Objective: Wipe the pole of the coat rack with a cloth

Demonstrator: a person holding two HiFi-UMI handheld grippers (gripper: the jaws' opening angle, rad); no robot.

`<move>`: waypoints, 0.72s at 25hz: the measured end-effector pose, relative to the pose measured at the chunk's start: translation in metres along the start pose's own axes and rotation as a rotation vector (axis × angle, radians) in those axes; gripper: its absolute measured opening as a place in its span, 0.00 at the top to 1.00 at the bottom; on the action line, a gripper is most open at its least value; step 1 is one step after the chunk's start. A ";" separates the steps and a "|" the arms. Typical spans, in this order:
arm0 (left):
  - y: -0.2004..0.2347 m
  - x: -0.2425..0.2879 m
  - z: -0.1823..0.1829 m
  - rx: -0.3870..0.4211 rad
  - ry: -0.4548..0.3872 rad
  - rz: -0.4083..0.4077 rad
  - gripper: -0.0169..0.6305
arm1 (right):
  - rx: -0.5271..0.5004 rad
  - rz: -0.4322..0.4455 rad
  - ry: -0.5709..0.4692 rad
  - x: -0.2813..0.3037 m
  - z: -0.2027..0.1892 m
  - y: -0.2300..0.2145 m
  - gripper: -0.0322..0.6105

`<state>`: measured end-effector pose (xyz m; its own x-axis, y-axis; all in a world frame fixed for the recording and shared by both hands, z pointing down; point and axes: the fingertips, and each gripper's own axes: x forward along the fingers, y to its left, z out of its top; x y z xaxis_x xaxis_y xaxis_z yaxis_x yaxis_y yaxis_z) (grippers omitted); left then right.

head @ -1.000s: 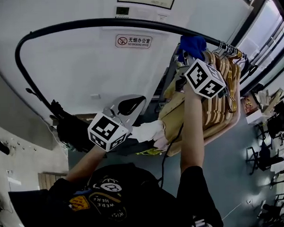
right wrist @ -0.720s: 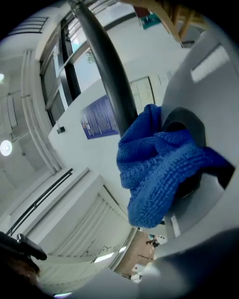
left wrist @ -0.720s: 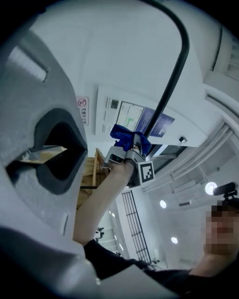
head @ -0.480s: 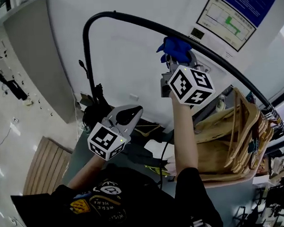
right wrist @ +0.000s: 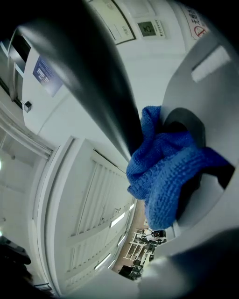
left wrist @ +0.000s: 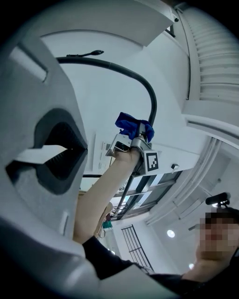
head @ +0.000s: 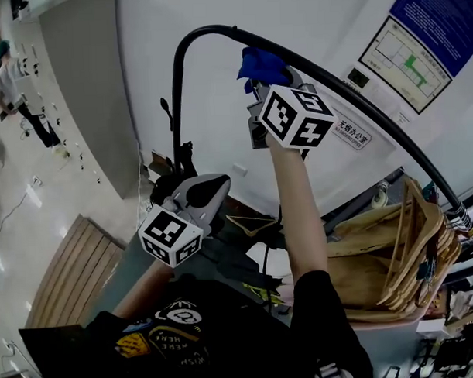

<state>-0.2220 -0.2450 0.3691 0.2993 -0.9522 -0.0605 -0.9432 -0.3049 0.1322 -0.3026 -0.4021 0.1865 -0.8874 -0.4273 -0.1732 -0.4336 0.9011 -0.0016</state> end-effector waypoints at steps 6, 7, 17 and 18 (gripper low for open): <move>-0.047 0.034 -0.010 -0.004 0.025 -0.217 0.97 | -0.052 -0.187 -0.044 -0.094 0.023 -0.055 0.89; -0.059 0.041 -0.012 -0.002 0.030 -0.261 0.97 | -0.062 -0.227 -0.054 -0.115 0.027 -0.067 0.89; -0.211 0.085 -0.026 -0.024 0.062 -0.649 0.97 | -0.082 -0.686 -0.090 -0.354 0.069 -0.200 0.89; -0.218 0.086 -0.028 -0.024 0.067 -0.661 0.97 | -0.080 -0.725 -0.102 -0.371 0.073 -0.208 0.89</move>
<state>0.0132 -0.2607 0.3623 0.8226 -0.5637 -0.0747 -0.5550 -0.8245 0.1107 0.1286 -0.4258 0.1795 -0.3560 -0.9014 -0.2465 -0.9195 0.3849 -0.0794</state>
